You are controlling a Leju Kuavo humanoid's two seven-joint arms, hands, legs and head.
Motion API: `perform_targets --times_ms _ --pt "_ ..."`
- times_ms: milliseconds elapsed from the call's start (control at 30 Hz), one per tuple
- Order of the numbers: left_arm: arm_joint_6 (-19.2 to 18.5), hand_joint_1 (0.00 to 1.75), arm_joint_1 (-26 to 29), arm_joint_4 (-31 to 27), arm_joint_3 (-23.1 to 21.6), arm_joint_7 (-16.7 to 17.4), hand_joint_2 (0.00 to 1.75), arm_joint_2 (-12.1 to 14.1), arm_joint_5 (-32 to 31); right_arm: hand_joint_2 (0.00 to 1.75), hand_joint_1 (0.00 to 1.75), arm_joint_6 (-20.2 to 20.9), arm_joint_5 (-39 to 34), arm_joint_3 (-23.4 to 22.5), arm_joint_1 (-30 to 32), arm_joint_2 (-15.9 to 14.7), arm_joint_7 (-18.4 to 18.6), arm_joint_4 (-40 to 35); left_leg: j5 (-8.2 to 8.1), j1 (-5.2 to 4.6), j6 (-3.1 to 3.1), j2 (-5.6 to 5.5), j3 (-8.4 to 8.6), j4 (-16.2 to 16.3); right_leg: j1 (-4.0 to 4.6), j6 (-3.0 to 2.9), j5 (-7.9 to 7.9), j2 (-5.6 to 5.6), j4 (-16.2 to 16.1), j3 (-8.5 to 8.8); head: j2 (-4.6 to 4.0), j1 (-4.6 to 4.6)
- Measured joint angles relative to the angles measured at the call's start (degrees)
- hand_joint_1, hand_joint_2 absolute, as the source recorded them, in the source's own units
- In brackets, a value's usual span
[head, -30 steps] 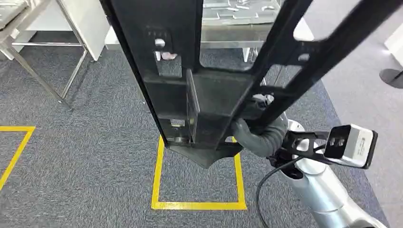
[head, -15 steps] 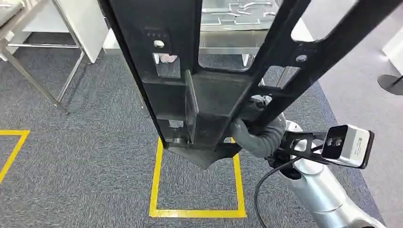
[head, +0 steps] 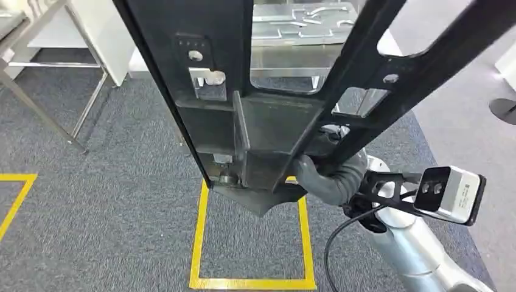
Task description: Take the parts from the cabinet and place them on the table.
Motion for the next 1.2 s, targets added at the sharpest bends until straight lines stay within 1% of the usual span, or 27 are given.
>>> perform_targets --times_ms 33,67,133,167,200,233,300,333,367,433,467,500,533,567,633,667,700,733,800,833,867,967,1033,1067,1133,1167,1200 --pt "0.0 0.00 -0.1 0.0 0.0 0.0 1.75 0.0 0.0 1.75 1.75 0.0 0.0 0.0 -0.2 0.0 0.0 -0.1 -0.32 0.03 -0.14 -0.02 -0.88 2.4 0.06 -0.33 -0.22 -0.02 -0.2 0.58 -0.02 -0.21" --pt "0.0 0.00 -0.2 0.0 0.0 0.0 1.75 0.0 0.0 1.75 1.75 0.0 0.0 0.0 -0.3 0.2 -0.1 -0.2 -1.66 0.05 -0.40 -0.02 -2.90 6.1 0.07 -0.61 -0.41 -0.06 -0.2 0.81 -0.02 -0.41" --pt "0.0 0.00 -0.1 0.0 0.0 0.0 1.75 0.0 0.0 1.75 1.75 0.0 -0.2 0.2 -0.2 0.3 0.0 -0.2 -5.91 0.07 -0.78 -0.02 -8.51 15.0 0.23 -0.88 -0.89 0.09 -0.2 1.09 -0.02 -0.33" --pt "0.0 0.00 0.0 0.0 0.0 0.0 1.75 0.0 0.0 1.75 1.75 0.0 -0.5 0.3 -0.1 0.3 0.0 -0.2 -6.56 0.07 -0.86 -0.02 -10.52 17.4 0.31 -0.89 -1.09 0.35 -0.2 1.25 -0.02 -0.41" --pt "0.0 0.00 0.2 0.0 0.0 0.0 1.75 0.0 0.0 1.75 1.75 0.0 -0.7 0.4 -0.1 0.3 -0.1 -0.2 -5.71 0.07 -0.87 -0.02 -11.12 17.1 0.33 -0.82 -1.28 0.63 -0.2 1.49 -0.02 -0.33" --pt "0.0 0.00 0.2 0.0 0.0 0.0 1.75 0.0 0.0 1.75 1.75 0.0 -1.0 0.5 -0.2 0.3 -0.1 -0.2 -3.25 0.06 -0.75 -0.03 -10.47 14.2 0.37 -0.78 -1.55 0.86 -0.2 1.94 -0.02 -0.39" --pt "0.0 0.00 0.2 0.0 0.0 0.0 1.75 0.0 0.0 1.75 1.75 0.1 -1.2 0.7 -0.2 0.3 -0.1 -0.2 3.66 0.05 -0.24 -0.24 -6.60 3.8 0.44 -0.59 -2.21 1.16 -0.2 3.03 -0.02 -0.37" --pt "0.0 0.00 0.3 0.0 0.0 0.0 1.75 0.0 0.0 1.75 1.75 0.1 -1.3 0.8 -0.2 0.3 -0.1 -0.2 5.33 0.00 0.10 -0.89 -5.23 0.0 0.38 -0.44 -2.51 1.27 -0.2 3.28 -0.02 -0.33" --pt "0.0 0.00 0.1 0.0 0.0 0.0 1.75 0.0 0.0 1.75 1.75 0.1 -1.4 0.8 -0.2 0.3 -0.1 -0.2 2.55 -0.30 0.24 -0.99 -5.36 -0.8 0.54 -0.16 -2.52 1.61 0.0 3.19 -0.02 -0.30" --pt "0.0 0.00 0.3 0.0 0.0 0.0 1.75 0.1 0.0 1.75 1.75 0.1 -1.4 0.9 -0.1 0.3 -0.1 -0.1 3.99 -0.46 0.96 -0.97 -5.04 -0.3 0.48 0.63 -2.96 1.93 -0.1 3.02 -0.02 -0.35" --pt "0.0 0.00 0.4 0.0 0.0 0.0 1.75 0.1 0.0 1.75 1.75 0.1 -1.5 0.8 -0.2 0.3 -0.2 -0.1 3.92 -0.48 1.19 -0.89 -4.96 -0.4 0.48 0.87 -2.97 2.08 -0.2 3.17 -0.02 -0.30" --pt "0.0 0.00 0.3 0.0 0.0 0.0 1.75 0.0 0.0 1.75 1.75 0.1 -1.5 0.8 -0.3 0.4 -0.3 -0.1 4.32 0.19 1.60 -0.66 -4.51 -1.1 0.80 1.28 -3.28 2.14 -0.2 3.22 -0.02 -0.30" --pt "0.0 0.00 0.1 0.0 0.0 0.0 1.75 0.0 0.0 1.75 1.75 0.2 -1.5 0.8 -0.3 0.4 -0.5 -0.1 4.41 0.21 1.72 -0.41 -4.21 -1.4 0.63 1.55 -3.81 1.49 0.9 2.97 -0.02 -0.35" --pt "0.0 0.00 0.0 0.0 0.0 -0.1 1.75 0.0 0.0 1.75 1.75 0.2 -1.4 0.8 -0.5 0.4 -0.7 0.0 4.20 0.22 2.09 -0.36 -4.06 -1.4 0.56 1.85 -5.38 0.95 3.8 1.37 -0.02 -0.04" --pt "0.0 0.00 0.0 0.0 0.0 -0.2 1.75 0.0 0.0 1.75 1.75 0.2 -1.2 0.8 -0.4 0.4 -0.9 0.0 3.85 0.11 2.40 -0.23 -3.80 -1.4 0.16 2.34 -8.96 0.75 12.8 -3.73 -0.02 -0.06" --pt "0.0 0.00 0.0 0.0 0.0 -0.2 1.75 0.0 0.0 1.75 1.75 0.2 -1.1 0.8 -0.3 0.4 -0.9 0.2 3.59 0.10 2.43 -0.19 -3.67 -1.4 0.01 2.54 -9.76 0.73 16.7 -6.19 -0.02 -0.06" --pt "0.0 0.00 0.1 0.0 0.0 -0.2 1.75 0.0 0.0 1.75 1.75 0.2 -1.0 0.8 -0.2 0.4 -0.9 0.3 3.35 0.09 2.38 -0.19 -3.39 -1.4 -0.14 2.67 -8.97 0.71 17.7 -7.39 -0.02 -0.02" --pt "0.0 0.00 0.1 0.0 0.0 -0.2 1.75 0.0 0.0 1.75 1.75 0.2 -1.0 0.8 -0.2 0.4 -0.9 0.5 3.05 0.09 2.33 -0.20 -2.99 -1.4 -0.25 2.68 -6.84 0.68 15.8 -6.88 -0.02 -0.06" --pt "0.0 0.00 0.1 0.0 0.0 -0.2 1.75 -0.1 0.0 1.75 1.75 0.2 -1.0 0.8 -0.2 0.4 -0.9 0.5 2.34 0.08 2.04 -0.24 -2.01 -1.3 -0.21 2.25 -0.88 0.49 6.4 -3.02 -0.02 -0.02" --pt "0.0 0.00 0.1 0.0 0.0 -0.2 1.75 -0.1 0.0 1.75 1.75 0.2 -1.0 0.8 -0.2 0.4 -0.9 0.5 2.01 0.08 1.82 -0.29 -1.79 -1.4 -0.07 1.74 1.29 0.14 2.0 -1.19 -0.02 -0.02" --pt "0.0 0.00 0.0 0.0 0.0 -0.2 1.75 -0.2 0.0 1.75 1.75 0.2 -0.9 0.8 -0.4 0.5 -1.1 0.5 1.64 -0.33 1.39 -0.33 -1.75 -1.1 0.40 1.58 0.35 -0.06 0.5 -0.39 -0.02 -0.07" --pt "0.0 0.00 0.0 0.0 0.0 -0.3 1.75 -0.2 0.0 1.75 1.75 0.1 0.1 0.8 -0.3 0.7 -1.4 0.6 1.28 -0.07 0.49 -0.12 -1.47 -1.6 0.60 0.87 -0.18 0.27 0.3 -0.48 -0.02 -0.06" --pt "0.0 0.00 -0.1 0.0 0.0 -0.3 1.75 0.0 0.0 1.75 1.75 0.0 0.3 0.8 -0.2 0.7 -1.5 0.5 0.47 0.01 -0.11 -0.09 -1.19 -0.9 0.02 0.37 -0.02 0.33 -0.9 0.68 -0.02 -0.06" --pt "-0.1 0.00 -0.1 0.0 0.0 -0.3 1.75 0.0 0.0 1.75 1.75 0.0 0.4 0.8 -0.3 0.7 -1.6 0.5 -0.73 0.04 -0.40 -0.07 -2.22 1.4 -0.03 -0.01 -0.23 0.23 -1.1 1.12 -0.02 -0.33" --pt "-0.1 0.00 -0.1 0.0 0.0 -0.3 1.75 0.0 0.0 1.75 1.75 0.1 0.5 0.8 0.0 1.0 -1.8 0.5 -4.70 0.09 -0.84 -0.07 -7.47 11.1 0.05 -0.46 -0.73 0.17 -1.1 1.57 -0.02 -0.48" --pt "-0.1 0.00 0.1 0.0 0.0 -0.3 1.75 0.0 0.0 1.75 1.75 0.1 0.5 0.8 0.2 1.0 -1.8 0.5 -5.76 0.10 -1.00 -0.07 -9.96 15.1 0.09 -0.49 -0.98 0.19 -1.1 1.78 -0.02 -0.39" --pt "-0.1 0.00 0.2 0.0 0.0 -0.3 1.75 0.0 0.0 1.75 1.75 0.1 0.5 0.8 0.4 1.0 -1.8 0.5 -5.40 0.11 -1.09 -0.07 -11.31 16.8 0.10 -0.47 -1.21 0.26 -1.0 2.00 -0.02 -0.41"
